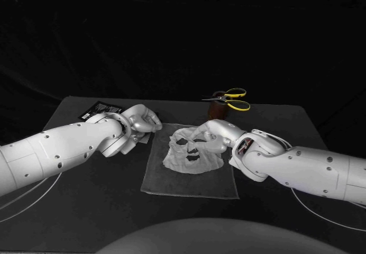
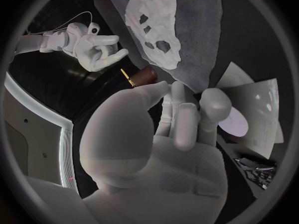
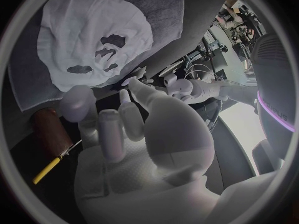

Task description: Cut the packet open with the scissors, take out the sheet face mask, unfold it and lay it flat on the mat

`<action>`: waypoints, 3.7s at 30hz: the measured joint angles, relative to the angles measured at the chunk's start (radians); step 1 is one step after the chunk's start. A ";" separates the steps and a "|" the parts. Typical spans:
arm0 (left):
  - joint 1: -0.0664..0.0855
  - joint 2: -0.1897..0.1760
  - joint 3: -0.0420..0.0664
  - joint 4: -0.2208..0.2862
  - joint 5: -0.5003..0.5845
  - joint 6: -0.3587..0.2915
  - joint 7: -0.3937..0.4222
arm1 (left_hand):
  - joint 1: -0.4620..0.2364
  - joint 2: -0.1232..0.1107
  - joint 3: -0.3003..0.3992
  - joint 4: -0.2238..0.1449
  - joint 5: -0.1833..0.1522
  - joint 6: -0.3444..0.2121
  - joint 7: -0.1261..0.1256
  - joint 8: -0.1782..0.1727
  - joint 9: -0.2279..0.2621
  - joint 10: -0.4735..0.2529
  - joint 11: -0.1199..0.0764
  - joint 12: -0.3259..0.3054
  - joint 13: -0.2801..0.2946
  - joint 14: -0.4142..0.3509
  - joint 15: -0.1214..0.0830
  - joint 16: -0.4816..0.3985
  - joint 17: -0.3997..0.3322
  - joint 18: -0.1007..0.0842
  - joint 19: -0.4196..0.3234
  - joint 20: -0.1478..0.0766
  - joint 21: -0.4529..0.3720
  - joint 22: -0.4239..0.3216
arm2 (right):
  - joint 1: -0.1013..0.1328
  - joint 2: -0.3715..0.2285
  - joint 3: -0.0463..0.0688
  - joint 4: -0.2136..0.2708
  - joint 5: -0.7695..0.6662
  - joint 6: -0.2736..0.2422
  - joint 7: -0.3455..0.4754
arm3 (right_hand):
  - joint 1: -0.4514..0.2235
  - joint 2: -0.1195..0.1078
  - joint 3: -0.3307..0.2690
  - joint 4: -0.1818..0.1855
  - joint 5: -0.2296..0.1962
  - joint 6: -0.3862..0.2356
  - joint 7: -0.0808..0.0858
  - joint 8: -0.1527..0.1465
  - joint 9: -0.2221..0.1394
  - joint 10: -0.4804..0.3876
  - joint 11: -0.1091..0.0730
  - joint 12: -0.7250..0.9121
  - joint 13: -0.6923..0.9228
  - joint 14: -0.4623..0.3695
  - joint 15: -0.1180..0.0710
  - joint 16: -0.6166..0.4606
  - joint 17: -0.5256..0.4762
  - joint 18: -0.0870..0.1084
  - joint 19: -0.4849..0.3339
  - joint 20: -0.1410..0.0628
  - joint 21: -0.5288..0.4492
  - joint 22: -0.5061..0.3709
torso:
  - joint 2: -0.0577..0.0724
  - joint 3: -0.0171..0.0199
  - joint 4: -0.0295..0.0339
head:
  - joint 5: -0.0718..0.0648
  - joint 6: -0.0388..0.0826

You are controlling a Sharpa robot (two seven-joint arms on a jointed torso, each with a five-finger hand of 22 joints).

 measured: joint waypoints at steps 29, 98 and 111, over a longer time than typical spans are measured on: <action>-0.003 -0.066 -0.027 0.076 0.465 0.174 -0.266 | -0.158 0.090 0.137 0.071 0.000 -0.066 0.028 -0.133 -0.095 0.239 0.026 0.430 0.530 0.006 0.019 0.100 0.046 -0.047 0.127 0.019 0.233 0.159 | -0.081 0.249 -0.009 -0.184 -0.168 0.001 -0.179 | -0.004 -0.004 0.011 -0.006 0.000 0.001 -0.002 0.000 -0.004 0.003 -0.004 0.004 0.000 0.000 0.000 0.002 0.000 -0.001 0.000 0.000 0.000 0.000 | 0.001 0.0032 -0.0010 | 0.030 0.000; -0.007 -0.011 -0.029 0.069 0.502 0.130 -0.253 | -0.219 0.108 0.229 0.004 0.000 -0.215 0.035 -0.302 -0.173 0.170 0.016 0.358 0.414 0.006 0.012 0.099 0.046 -0.047 0.115 0.009 0.225 0.157 | -0.100 0.264 -0.009 -0.181 -0.172 -0.010 -0.181 | -0.018 0.003 0.052 -0.008 0.000 0.054 -0.019 0.011 -0.004 0.014 -0.015 0.013 0.000 0.007 -0.007 0.006 -0.001 -0.002 0.007 -0.007 0.005 0.000 | 0.000 0.0025 -0.0021 | 0.034 0.000; -0.007 -0.024 -0.030 0.086 0.495 0.131 -0.273 | -0.231 0.105 0.232 0.006 0.000 -0.193 0.045 -0.302 -0.171 0.167 0.027 0.357 0.414 0.006 0.019 0.099 0.046 -0.047 0.112 0.012 0.225 0.157 | -0.099 0.263 -0.008 -0.182 -0.172 -0.010 -0.181 | -0.018 0.003 0.052 -0.008 0.000 0.054 -0.020 0.011 -0.004 0.013 -0.015 0.013 0.001 0.007 -0.007 0.006 -0.001 -0.002 0.007 -0.007 0.005 0.000 | 0.000 0.0025 -0.0014 | 0.033 0.000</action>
